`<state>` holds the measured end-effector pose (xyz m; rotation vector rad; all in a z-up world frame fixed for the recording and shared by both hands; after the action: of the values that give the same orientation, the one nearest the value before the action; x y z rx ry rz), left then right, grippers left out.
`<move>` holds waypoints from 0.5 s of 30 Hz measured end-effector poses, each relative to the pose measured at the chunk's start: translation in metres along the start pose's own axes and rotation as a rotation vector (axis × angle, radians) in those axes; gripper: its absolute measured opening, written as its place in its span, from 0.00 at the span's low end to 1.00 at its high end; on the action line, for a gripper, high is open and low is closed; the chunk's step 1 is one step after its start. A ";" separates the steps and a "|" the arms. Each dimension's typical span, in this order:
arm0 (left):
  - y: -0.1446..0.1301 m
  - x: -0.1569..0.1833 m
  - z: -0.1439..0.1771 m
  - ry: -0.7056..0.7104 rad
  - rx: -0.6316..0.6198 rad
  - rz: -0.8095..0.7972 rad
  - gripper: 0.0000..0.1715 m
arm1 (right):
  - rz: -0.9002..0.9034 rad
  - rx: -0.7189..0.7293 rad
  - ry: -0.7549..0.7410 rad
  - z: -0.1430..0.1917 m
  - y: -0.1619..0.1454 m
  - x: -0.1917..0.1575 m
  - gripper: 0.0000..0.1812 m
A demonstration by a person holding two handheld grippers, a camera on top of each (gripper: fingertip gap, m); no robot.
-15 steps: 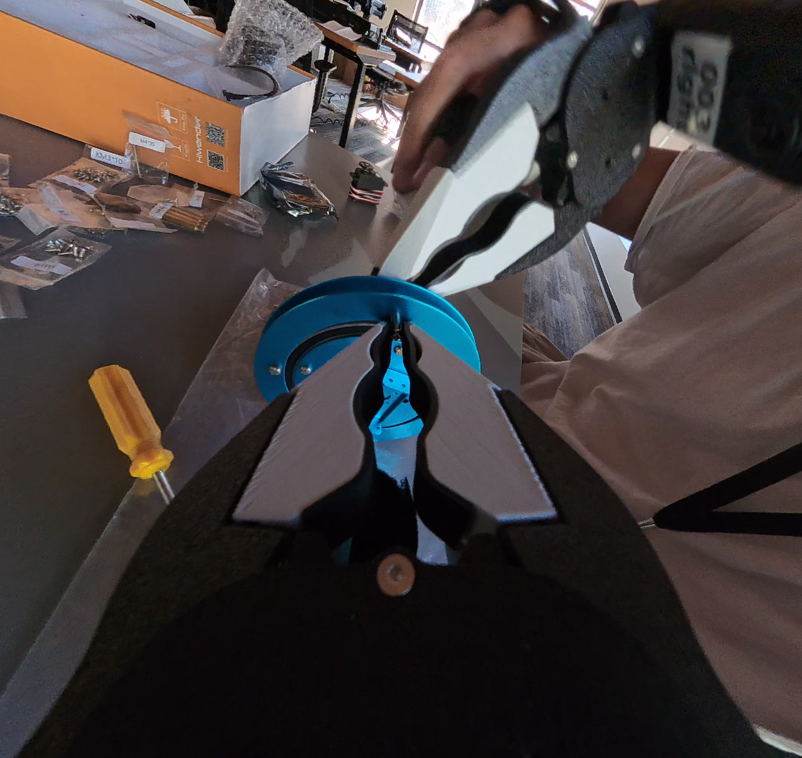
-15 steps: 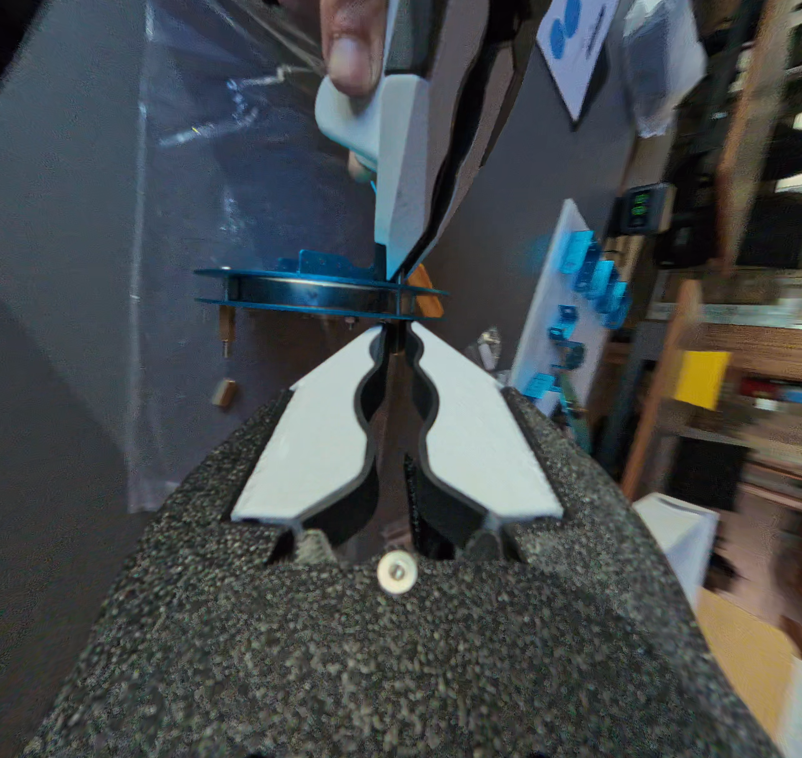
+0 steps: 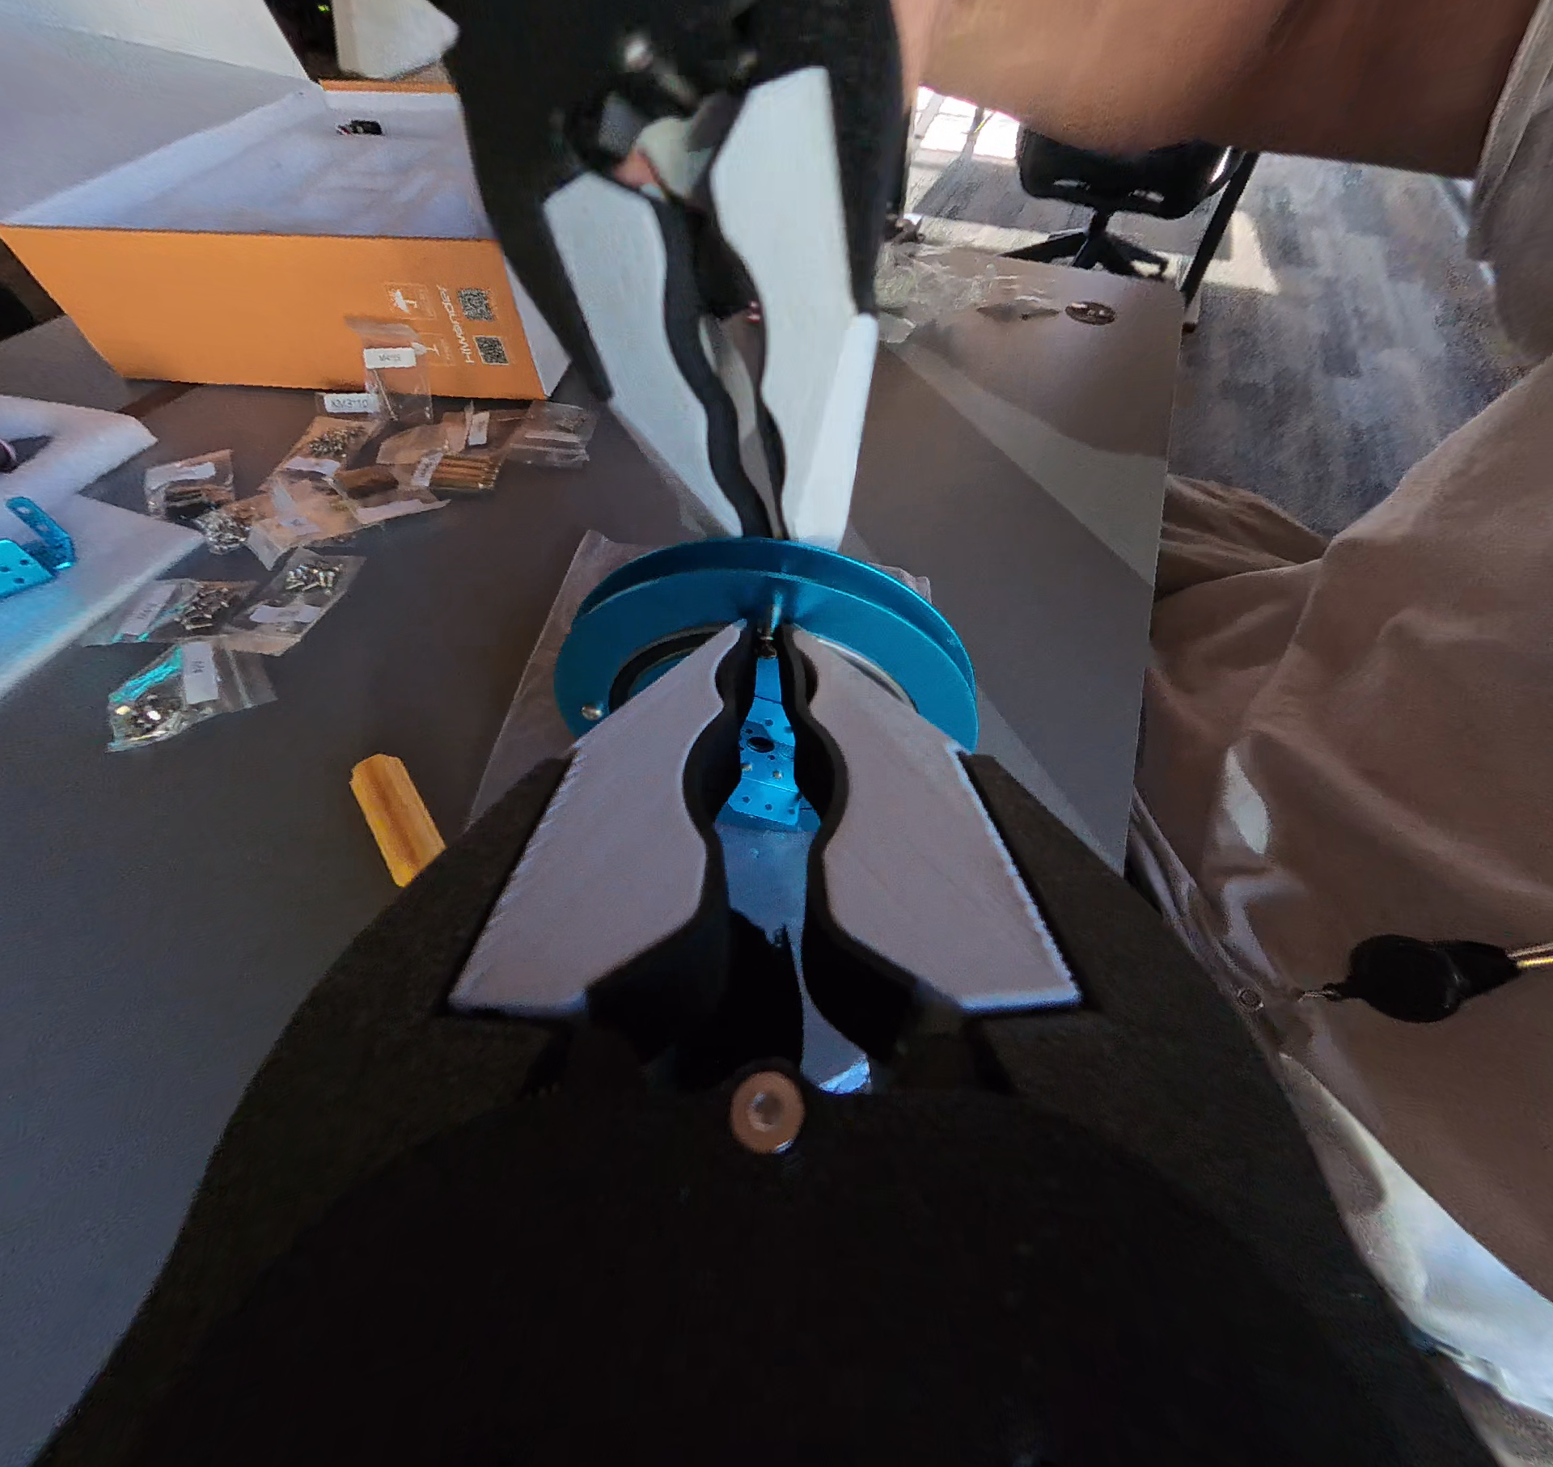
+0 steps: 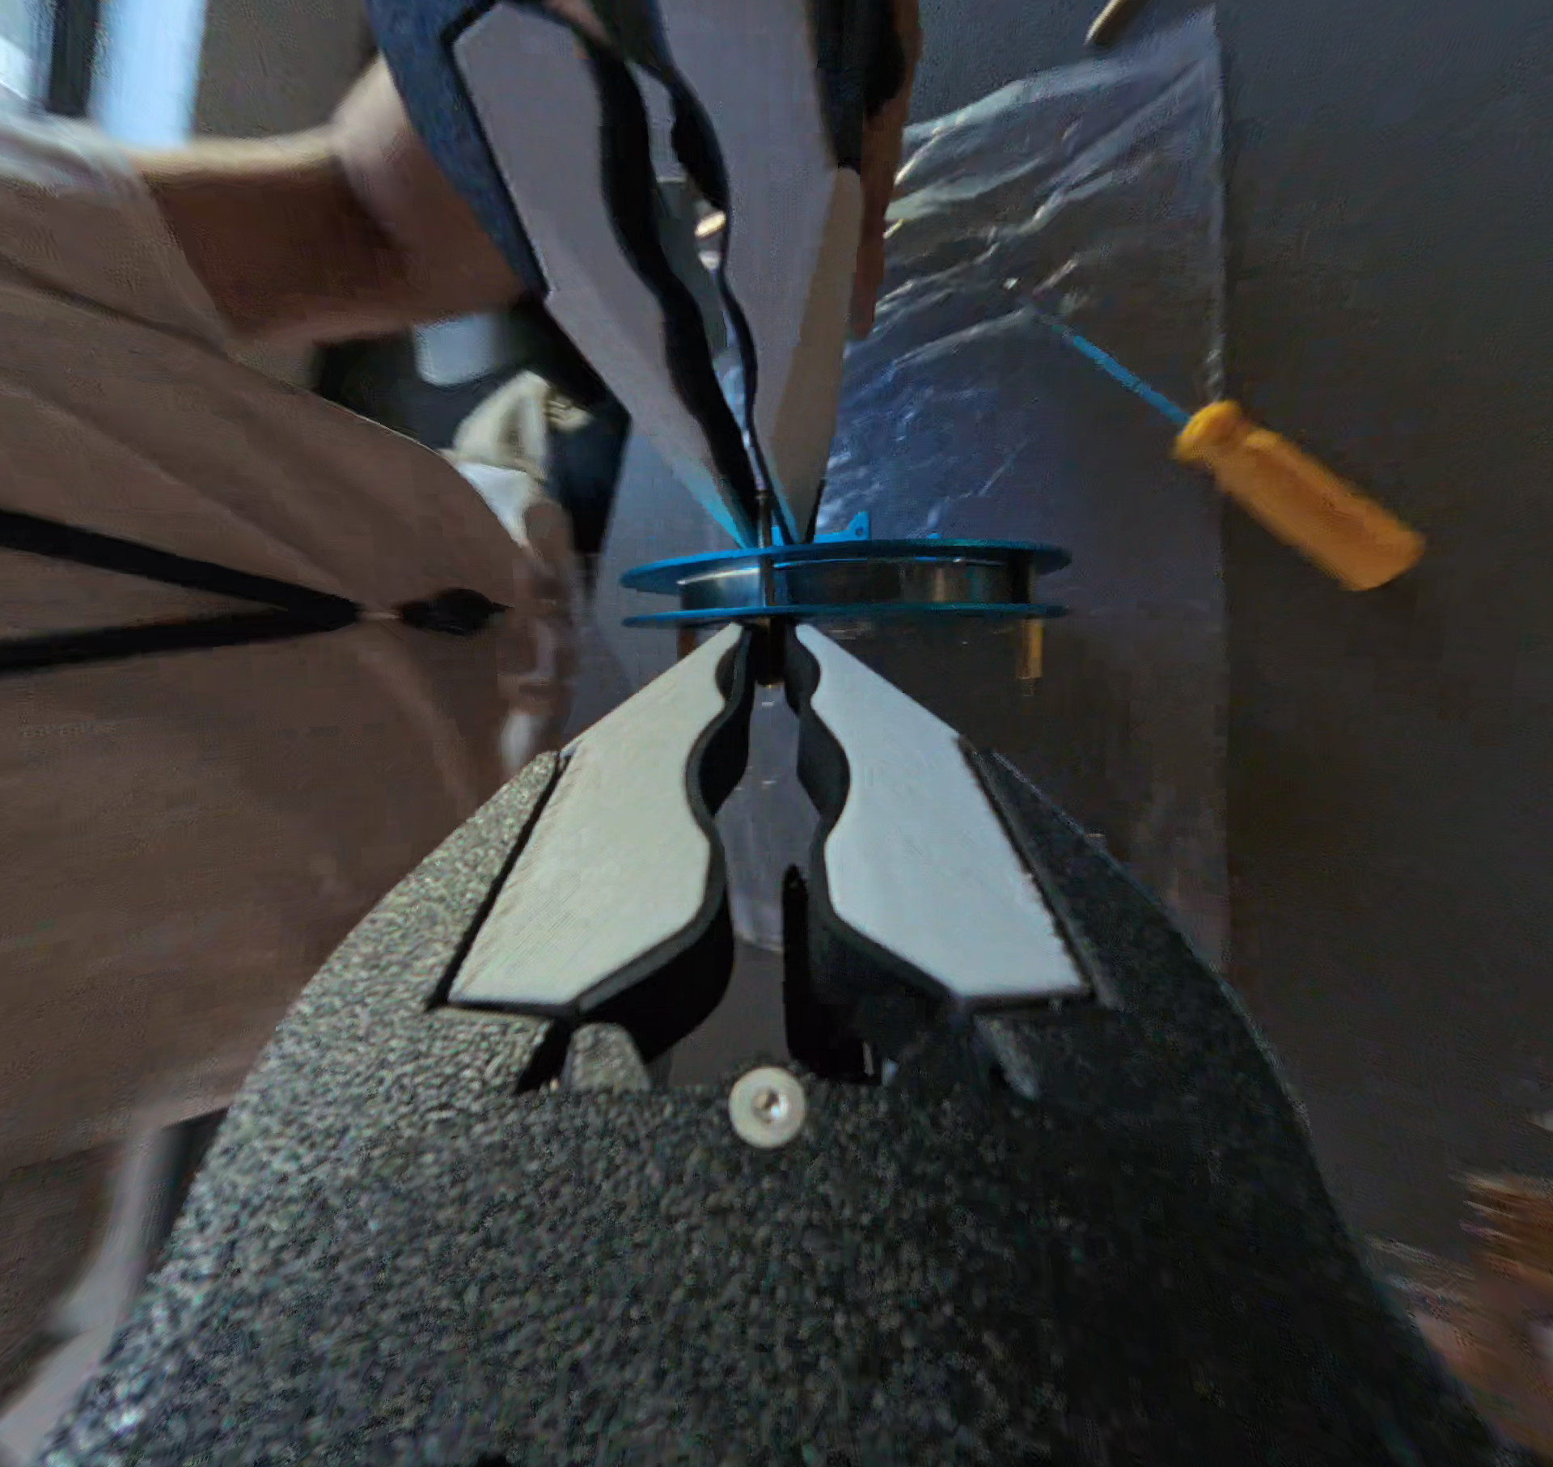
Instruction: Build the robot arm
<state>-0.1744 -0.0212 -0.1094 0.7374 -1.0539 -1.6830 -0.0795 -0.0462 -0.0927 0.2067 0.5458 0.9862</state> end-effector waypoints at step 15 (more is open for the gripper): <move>0.007 0.008 -0.008 0.145 -0.078 -0.109 0.02 | 0.354 0.007 -0.559 -0.002 -0.009 -0.012 0.02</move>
<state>-0.1673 -0.0322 -0.1070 0.8648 -0.8559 -1.7248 -0.0792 -0.0610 -0.0940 0.5790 -0.0036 1.2078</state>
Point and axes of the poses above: each gripper's, where its closed fingertips meet, z back along the fingers, y out of its top, x = y × z across the jaws, the point moved 6 cm from there along z, back along the fingers, and after that the axes turned 6 degrees about -x, right-handed, at the moved point
